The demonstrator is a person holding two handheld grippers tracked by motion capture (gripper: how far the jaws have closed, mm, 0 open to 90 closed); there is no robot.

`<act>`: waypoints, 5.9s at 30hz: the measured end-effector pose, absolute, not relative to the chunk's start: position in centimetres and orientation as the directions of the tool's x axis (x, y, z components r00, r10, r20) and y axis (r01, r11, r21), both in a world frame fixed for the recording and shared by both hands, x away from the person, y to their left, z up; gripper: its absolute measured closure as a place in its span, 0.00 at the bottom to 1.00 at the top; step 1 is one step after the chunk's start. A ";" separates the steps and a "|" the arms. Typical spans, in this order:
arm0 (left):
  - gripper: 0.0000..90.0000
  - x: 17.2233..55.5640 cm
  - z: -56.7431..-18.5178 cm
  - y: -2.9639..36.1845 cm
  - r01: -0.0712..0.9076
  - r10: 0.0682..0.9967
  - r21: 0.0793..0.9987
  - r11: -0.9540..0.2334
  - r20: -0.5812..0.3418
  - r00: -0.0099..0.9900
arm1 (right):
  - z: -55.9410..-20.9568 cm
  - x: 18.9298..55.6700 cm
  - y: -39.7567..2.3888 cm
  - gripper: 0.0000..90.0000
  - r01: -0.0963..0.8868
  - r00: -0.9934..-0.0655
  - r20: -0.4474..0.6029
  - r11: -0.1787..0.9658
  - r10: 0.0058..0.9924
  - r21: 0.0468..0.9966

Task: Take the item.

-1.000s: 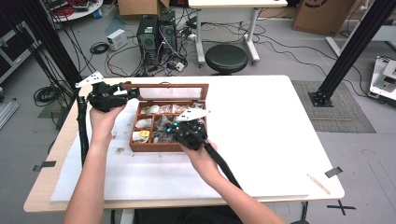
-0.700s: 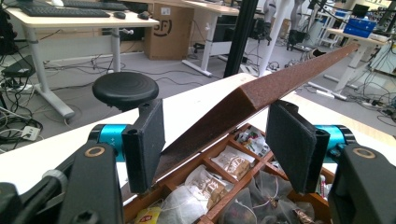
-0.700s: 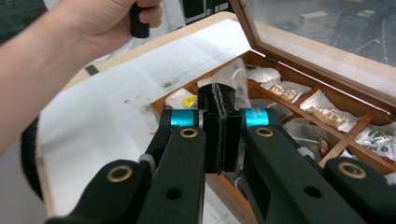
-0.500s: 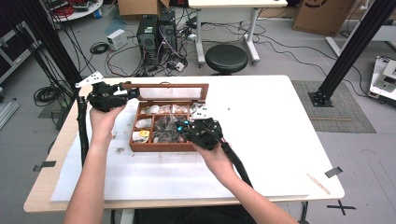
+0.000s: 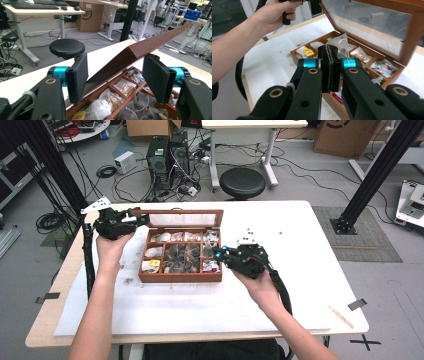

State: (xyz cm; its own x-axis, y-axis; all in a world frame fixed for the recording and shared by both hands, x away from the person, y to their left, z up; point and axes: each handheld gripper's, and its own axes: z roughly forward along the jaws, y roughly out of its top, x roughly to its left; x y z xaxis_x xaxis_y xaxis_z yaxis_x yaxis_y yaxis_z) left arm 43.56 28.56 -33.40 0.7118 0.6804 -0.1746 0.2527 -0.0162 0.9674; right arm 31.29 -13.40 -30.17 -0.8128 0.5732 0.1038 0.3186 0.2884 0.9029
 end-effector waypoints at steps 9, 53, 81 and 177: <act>0.42 43.6 -33.4 28.6 0.252 0.679 0.968 -0.015 -0.175 0.713 | -30.2 30.7 -17.3 1.00 0.289 -0.821 0.091 0.274 0.564 0.917; 0.41 43.5 -33.5 28.4 0.254 0.687 0.967 -0.013 -0.176 0.705 | -34.5 26.1 -26.5 1.00 0.295 -0.829 0.118 0.248 0.547 0.923; 0.41 43.5 -33.5 28.4 0.255 0.686 0.967 -0.014 -0.176 0.706 | -37.1 26.7 -25.5 1.00 0.344 -0.841 0.158 0.287 0.517 0.894; 0.39 43.4 -33.6 28.2 0.261 0.684 0.965 -0.028 -0.172 0.709 | -32.0 39.1 -24.0 0.33 0.370 -0.630 0.149 0.127 0.762 0.920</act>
